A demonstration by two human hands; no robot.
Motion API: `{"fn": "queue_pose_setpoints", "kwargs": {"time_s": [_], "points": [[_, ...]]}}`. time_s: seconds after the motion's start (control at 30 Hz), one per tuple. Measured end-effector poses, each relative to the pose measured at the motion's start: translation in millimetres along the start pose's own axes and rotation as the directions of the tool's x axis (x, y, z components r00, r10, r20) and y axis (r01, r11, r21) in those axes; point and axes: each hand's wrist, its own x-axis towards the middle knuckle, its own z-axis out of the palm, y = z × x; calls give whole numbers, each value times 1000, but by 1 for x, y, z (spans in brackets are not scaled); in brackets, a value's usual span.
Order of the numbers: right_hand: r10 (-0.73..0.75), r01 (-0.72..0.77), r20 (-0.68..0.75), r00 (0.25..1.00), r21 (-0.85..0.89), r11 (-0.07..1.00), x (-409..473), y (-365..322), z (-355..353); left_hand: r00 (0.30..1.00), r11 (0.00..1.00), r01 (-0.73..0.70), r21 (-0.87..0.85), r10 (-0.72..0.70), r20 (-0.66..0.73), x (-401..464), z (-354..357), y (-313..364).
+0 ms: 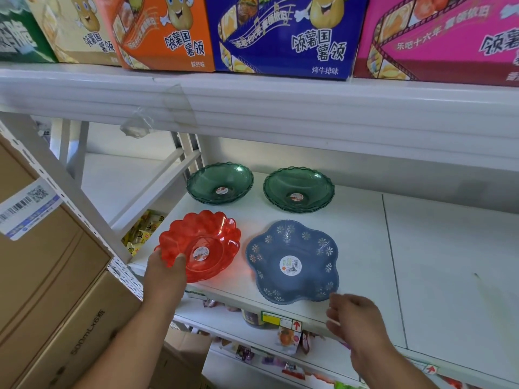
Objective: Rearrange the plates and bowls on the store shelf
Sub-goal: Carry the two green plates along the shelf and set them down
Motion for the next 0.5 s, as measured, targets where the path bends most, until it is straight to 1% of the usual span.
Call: {"fn": "queue_pose_setpoints", "kwargs": {"time_s": [0.07, 0.2, 0.23, 0.3, 0.33, 0.4, 0.5], "points": [[-85, 85, 22, 996, -6, 996, -1, -22, -2, 999, 1000, -19, 1, 19, 30, 3, 2, 18], [-220, 250, 164, 962, -189, 950, 8, -69, 11, 996, 992, -50, 115, 41, 84, 15, 15, 56], [-252, 296, 196, 948, -244, 923, 12, -78, 15, 992, 986, -79, 149, 63, 108, 19, 18, 64], [-328, 402, 246, 912, -388, 829, 19, -94, 21, 982, 970, -132, 204, 99, 162, 25, 22, 76], [-346, 429, 260, 902, -437, 791, 25, -99, 24, 979, 966, -141, 217, 104, 174, 28, 23, 81], [-323, 418, 279, 905, -430, 800, 36, -107, 29, 979, 967, -131, 217, 91, 184, 33, 28, 89], [-256, 339, 263, 930, -349, 874, 48, -117, 31, 983, 976, -62, 209, 24, 181, 41, 33, 96]]}}
